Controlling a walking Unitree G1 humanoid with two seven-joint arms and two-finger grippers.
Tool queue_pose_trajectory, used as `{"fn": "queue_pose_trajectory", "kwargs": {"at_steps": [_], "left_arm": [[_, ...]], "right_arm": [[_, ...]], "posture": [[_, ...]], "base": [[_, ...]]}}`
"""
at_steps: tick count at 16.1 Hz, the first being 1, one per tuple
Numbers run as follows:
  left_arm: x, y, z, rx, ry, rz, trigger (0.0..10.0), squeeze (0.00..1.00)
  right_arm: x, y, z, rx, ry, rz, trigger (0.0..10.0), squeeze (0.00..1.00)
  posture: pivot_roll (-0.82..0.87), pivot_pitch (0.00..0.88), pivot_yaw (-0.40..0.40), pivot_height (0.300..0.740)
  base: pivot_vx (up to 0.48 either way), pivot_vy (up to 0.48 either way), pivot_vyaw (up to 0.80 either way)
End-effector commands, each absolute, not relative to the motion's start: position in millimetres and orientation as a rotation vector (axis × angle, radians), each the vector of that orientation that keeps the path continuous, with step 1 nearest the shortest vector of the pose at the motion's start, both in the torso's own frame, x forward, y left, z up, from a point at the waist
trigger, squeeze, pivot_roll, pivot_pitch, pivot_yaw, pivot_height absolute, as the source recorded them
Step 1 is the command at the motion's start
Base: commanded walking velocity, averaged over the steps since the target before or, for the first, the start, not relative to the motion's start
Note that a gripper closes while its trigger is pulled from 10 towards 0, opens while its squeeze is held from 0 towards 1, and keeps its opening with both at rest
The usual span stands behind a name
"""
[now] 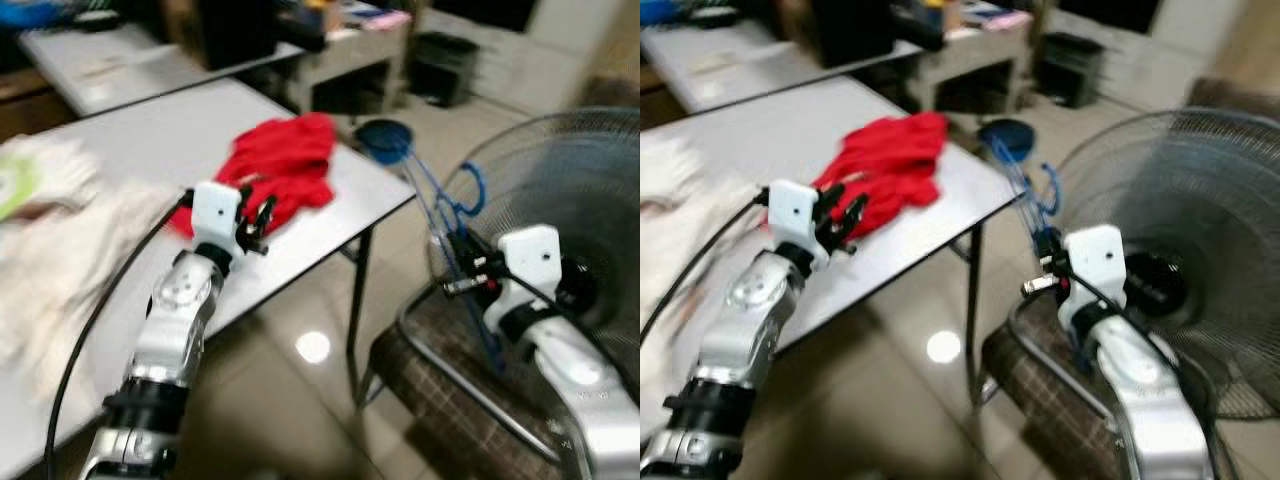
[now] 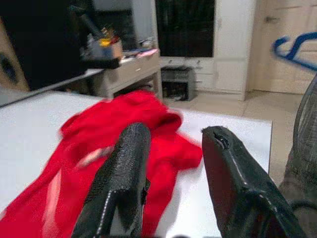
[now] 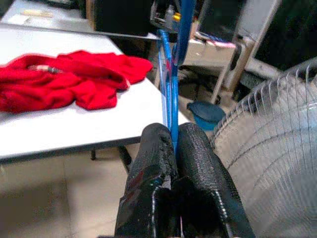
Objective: Hang hanger
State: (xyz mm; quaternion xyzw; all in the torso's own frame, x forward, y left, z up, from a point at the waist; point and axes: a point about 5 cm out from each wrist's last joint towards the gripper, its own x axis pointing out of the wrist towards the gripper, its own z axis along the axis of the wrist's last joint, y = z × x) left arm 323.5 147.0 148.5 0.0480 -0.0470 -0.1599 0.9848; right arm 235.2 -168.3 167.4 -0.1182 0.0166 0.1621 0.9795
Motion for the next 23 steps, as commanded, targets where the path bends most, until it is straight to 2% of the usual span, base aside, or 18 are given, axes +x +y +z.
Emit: {"fn": "queue_pose_trajectory", "kwargs": {"at_steps": [1, 3, 5, 6, 7, 9, 10, 11, 13, 15, 16, 17, 19, 23], "left_arm": [[326, 143, 157, 0.101, -0.133, -0.31, 10.0, 0.28], [326, 143, 159, 0.096, -0.139, -0.311, 10.0, 0.28], [324, 143, 157, 0.085, -0.136, -0.326, 10.0, 0.27], [320, 136, 153, 0.043, -0.115, -0.403, 10.0, 0.25], [316, 128, 147, 0.026, -0.063, -0.501, 10.0, 0.18], [310, 124, 138, 0.082, -0.027, -0.585, 10.0, 0.19], [310, 125, 135, 0.069, -0.006, -0.587, 10.0, 0.3], [312, 128, 134, 0.067, 0.01, -0.58, 10.0, 1.0], [328, 142, 137, 0.1, 0.015, -0.479, 10.0, 1.0], [339, 143, 132, 0.155, 0.048, -0.456, 10.0, 1.0], [343, 139, 130, 0.14, 0.053, -0.47, 10.0, 0.96], [349, 132, 126, 0.119, 0.075, -0.503, 10.0, 0.0], [361, 125, 125, 0.084, 0.108, -0.526, 10.0, 0.0], [385, 139, 134, 0.191, 0.122, -0.304, 10.0, 0.0]], "right_arm": [[231, -159, 173, -0.286, 0.007, 0.424, 10.0, 0.0], [229, -155, 174, -0.315, -0.004, 0.459, 10.0, 0.0], [233, -162, 175, -0.243, -0.026, 0.356, 10.0, 0.0], [234, -166, 173, -0.266, -0.018, 0.314, 10.0, 0.0], [233, -171, 171, -0.292, -0.009, 0.276, 10.0, 0.0], [230, -179, 168, -0.287, 0.008, 0.223, 10.0, 0.0], [229, -180, 167, -0.287, 0.011, 0.218, 10.0, 0.0], [227, -180, 167, -0.293, 0.011, 0.214, 10.0, 0.0], [226, -181, 169, -0.302, 0.008, 0.209, 10.0, 0.0], [227, -183, 169, -0.312, 0.003, 0.191, 10.0, 0.0], [228, -184, 169, -0.309, 0.0, 0.177, 10.0, 0.0], [230, -186, 170, -0.305, -0.004, 0.167, 10.0, 0.0], [232, -185, 170, -0.304, -0.004, 0.166, 10.0, 0.0], [220, -183, 167, -0.285, 0.006, 0.136, 10.0, 0.0]], "posture": [[-0.1, 0.0, 0.015, 0.74], [-0.09, 0.0, 0.007, 0.74], [-0.09, 0.0, -0.004, 0.74], [-0.09, 0.0, 0.0, 0.74], [-0.09, 0.0, 0.004, 0.74], [-0.1, 0.0, 0.021, 0.74], [-0.11, 0.0, 0.025, 0.74], [-0.12, 0.0, 0.032, 0.74], [-0.14, 0.0, 0.044, 0.74], [-0.16, 0.0, 0.064, 0.74], [-0.15, 0.0, 0.066, 0.74], [-0.15, 0.0, 0.066, 0.74], [-0.15, 0.0, 0.075, 0.74], [-0.19, 0.0, 0.122, 0.74]], "base": [[0.431, 0.0, 0.66], [0.429, 0.0, 0.8], [0.433, 0.0, 0.4], [0.3, 0.0, 0.0], [0.0, 0.0, 0.0], [0.0, 0.0, 0.0], [0.0, 0.0, 0.0], [0.0, 0.0, 0.0], [0.0, 0.0, 0.0], [0.0, 0.0, 0.0], [0.0, 0.0, 0.0], [0.0, 0.0, 0.0], [0.0, 0.0, 0.0], [0.0, 0.0, 0.0]]}}
